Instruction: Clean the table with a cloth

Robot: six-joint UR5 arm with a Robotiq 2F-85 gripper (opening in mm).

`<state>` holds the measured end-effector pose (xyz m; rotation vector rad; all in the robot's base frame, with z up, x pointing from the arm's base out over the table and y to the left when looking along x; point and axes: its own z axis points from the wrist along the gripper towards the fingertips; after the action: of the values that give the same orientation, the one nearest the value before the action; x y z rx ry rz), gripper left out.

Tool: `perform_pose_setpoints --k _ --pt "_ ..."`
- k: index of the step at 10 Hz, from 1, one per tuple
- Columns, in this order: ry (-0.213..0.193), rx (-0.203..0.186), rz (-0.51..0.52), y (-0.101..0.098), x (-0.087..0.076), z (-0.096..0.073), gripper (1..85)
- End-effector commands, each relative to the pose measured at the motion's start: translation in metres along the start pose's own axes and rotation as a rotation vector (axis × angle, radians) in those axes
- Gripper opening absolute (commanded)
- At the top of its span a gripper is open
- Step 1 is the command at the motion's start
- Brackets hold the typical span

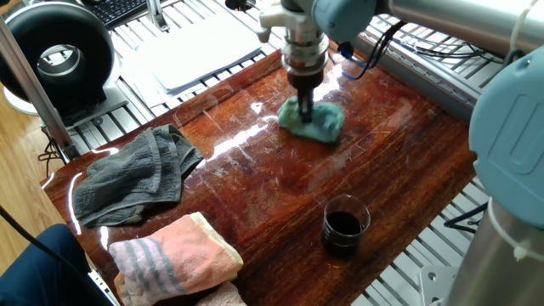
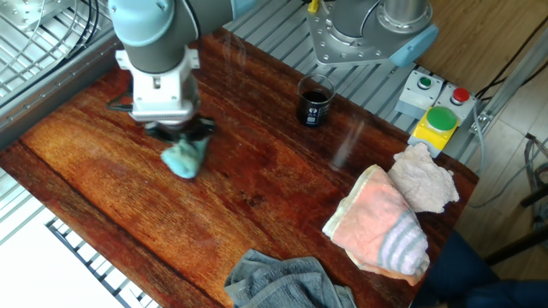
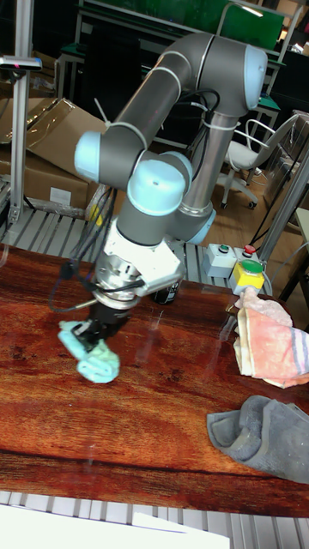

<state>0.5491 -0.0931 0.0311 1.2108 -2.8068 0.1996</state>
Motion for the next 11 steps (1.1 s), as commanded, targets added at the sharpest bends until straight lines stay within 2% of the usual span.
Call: perform_pose_setpoints --k 1,2,4,5,7,8,11 --pt "0.009 0.108 -0.082 -0.035 0.014 0.002 1.3" --pt "0.01 0.127 -0.094 -0.039 0.017 0.003 1.3" --pt "-0.008 0.104 -0.078 -0.032 0.017 0.011 1.3" --pt "-0.015 0.073 -0.058 -0.024 0.018 0.015 1.3" --pt "-0.024 -0.033 0.012 0.004 0.018 0.016 1.3" --pt "-0.027 -0.074 0.041 0.015 0.017 0.015 1.3" --pt "-0.011 -0.161 0.117 0.045 0.014 0.002 1.3"
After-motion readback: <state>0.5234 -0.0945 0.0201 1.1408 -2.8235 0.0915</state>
